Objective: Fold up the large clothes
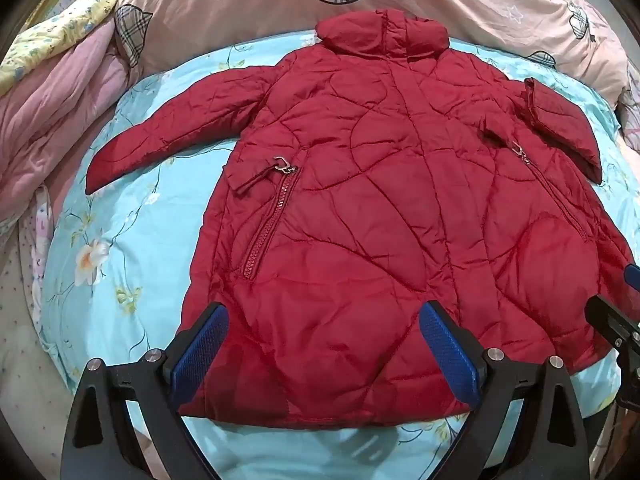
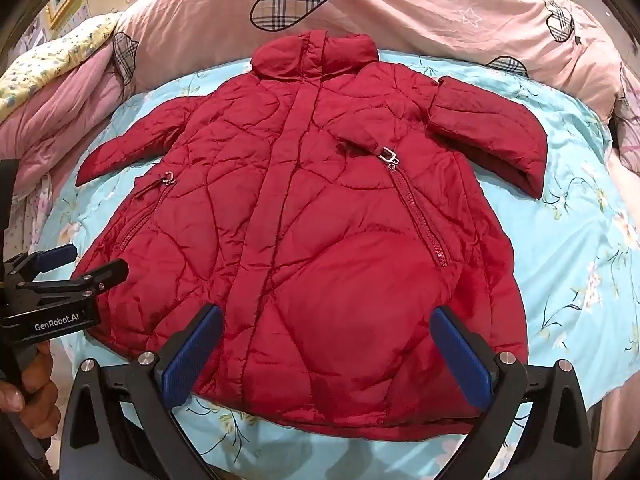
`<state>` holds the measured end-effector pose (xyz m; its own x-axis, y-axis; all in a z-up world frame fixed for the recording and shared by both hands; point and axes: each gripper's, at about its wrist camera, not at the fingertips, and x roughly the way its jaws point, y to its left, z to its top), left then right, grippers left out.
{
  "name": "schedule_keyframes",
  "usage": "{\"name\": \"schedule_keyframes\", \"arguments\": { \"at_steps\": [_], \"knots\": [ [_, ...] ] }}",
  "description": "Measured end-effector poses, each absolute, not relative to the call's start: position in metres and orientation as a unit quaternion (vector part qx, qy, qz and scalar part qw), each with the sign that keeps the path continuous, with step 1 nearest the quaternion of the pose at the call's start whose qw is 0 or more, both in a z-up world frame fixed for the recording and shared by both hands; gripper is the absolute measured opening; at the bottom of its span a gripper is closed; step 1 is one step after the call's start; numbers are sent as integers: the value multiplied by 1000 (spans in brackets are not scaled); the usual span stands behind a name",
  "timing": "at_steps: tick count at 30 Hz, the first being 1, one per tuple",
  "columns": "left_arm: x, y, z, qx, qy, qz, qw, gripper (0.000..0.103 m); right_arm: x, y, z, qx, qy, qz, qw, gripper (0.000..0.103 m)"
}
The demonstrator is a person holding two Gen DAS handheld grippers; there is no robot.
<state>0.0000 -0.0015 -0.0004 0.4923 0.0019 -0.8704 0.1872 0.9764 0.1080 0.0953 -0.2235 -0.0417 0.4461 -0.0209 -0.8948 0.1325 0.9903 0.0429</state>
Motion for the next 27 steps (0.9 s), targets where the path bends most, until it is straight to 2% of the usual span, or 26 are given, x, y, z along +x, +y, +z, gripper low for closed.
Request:
{"name": "schedule_keyframes", "arguments": {
  "at_steps": [27],
  "knots": [
    [3,1,-3,89,493,-53,864,97,99,-222,-43,53,525,-43,849,103]
  ]
}}
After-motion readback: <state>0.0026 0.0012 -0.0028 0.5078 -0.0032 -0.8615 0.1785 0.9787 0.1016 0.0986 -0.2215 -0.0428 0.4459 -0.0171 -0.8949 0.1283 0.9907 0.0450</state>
